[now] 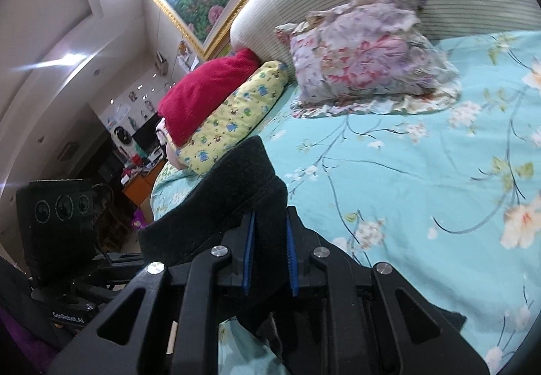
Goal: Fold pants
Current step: 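Lift the folded end with both grippers and fold it over the rest of the pants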
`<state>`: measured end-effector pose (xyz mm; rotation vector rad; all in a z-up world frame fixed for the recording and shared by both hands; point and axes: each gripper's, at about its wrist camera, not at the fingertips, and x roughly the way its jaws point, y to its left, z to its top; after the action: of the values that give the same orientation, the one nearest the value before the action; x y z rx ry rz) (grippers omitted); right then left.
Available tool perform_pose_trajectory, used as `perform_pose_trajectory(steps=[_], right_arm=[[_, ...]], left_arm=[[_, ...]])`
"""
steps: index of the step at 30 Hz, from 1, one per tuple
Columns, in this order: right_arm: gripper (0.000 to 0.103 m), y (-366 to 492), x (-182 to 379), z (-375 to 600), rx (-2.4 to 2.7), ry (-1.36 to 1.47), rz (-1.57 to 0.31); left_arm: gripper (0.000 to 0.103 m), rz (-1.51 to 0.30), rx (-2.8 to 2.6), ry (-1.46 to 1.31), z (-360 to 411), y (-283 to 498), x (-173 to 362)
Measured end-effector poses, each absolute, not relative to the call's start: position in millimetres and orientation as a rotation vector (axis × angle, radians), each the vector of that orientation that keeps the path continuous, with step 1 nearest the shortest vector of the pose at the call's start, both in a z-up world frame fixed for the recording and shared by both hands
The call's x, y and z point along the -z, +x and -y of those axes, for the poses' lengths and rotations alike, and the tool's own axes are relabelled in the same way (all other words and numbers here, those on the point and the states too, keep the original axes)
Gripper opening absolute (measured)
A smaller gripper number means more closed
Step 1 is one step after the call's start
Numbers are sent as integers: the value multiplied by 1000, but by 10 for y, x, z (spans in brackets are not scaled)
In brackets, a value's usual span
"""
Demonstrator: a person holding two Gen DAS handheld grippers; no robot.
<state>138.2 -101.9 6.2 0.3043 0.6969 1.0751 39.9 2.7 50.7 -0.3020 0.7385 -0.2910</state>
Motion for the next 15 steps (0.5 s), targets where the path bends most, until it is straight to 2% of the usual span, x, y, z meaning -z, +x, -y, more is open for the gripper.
perform_pose_trajectory(steps=[15], right_arm=[[18, 1398, 206, 1503, -1002, 406, -691]], left_arm=[[21, -778, 331, -220, 422, 628, -287]])
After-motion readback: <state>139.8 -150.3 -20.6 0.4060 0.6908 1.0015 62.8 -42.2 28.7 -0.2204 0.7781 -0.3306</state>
